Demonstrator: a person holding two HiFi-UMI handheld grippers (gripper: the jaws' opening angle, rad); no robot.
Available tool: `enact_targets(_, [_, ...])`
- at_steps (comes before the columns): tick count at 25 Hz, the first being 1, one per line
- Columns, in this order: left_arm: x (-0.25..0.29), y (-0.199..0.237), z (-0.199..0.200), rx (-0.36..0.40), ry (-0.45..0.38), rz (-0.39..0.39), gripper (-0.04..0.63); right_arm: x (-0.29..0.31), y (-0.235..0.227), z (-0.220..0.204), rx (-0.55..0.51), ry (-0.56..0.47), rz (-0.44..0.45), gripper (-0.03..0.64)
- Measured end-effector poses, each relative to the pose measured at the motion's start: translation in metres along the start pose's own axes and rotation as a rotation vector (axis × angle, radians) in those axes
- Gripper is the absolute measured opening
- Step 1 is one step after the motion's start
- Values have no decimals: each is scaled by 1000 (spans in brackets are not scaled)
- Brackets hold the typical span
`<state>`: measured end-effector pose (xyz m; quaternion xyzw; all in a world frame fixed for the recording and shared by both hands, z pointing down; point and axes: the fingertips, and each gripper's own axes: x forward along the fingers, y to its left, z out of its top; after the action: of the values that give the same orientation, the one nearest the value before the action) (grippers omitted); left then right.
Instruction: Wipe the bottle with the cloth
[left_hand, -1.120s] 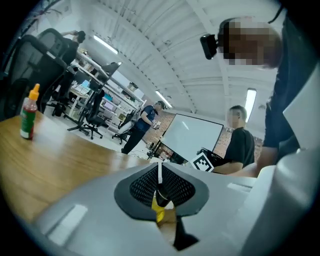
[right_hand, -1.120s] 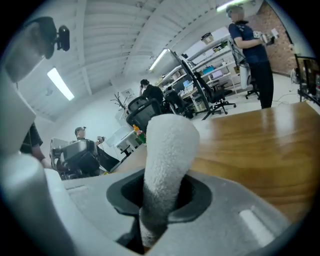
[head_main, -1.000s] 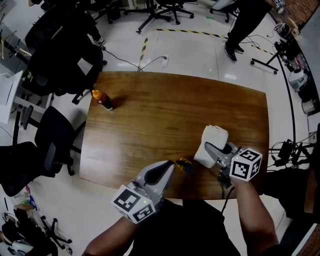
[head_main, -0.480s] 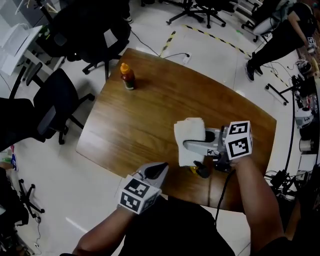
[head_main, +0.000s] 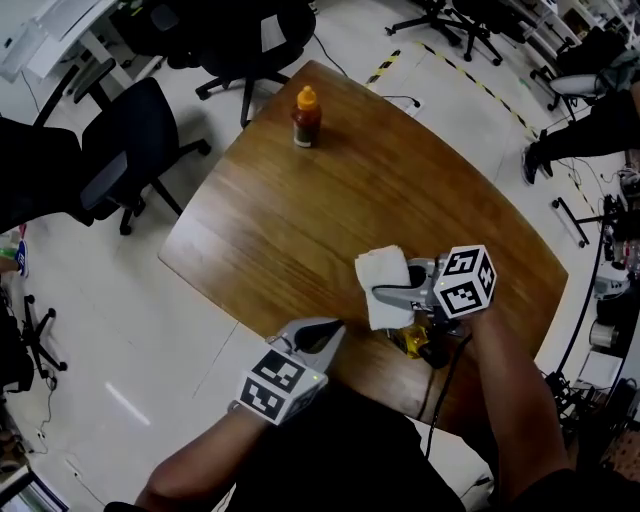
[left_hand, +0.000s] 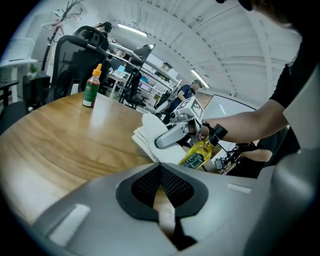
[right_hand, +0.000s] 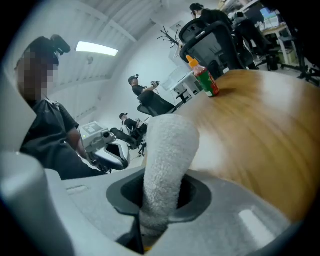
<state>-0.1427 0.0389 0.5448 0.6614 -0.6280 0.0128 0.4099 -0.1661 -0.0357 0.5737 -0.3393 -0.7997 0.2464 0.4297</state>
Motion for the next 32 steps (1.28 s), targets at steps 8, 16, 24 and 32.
enact_targets(8, [-6, 10, -7, 9, 15, 3, 17, 12, -29, -21, -64, -6, -169, 80])
enact_targets(16, [0, 13, -12, 19, 120, 1, 17, -78, -75, -7, 101, -389, -615, 80])
enact_targets(24, [4, -7, 4, 55, 145, -115, 17, -152, -9, -80, 315, -635, -800, 80])
enact_targets(32, [6, -30, 19, 79, 192, -263, 17, -146, 58, -129, 492, -809, -908, 81])
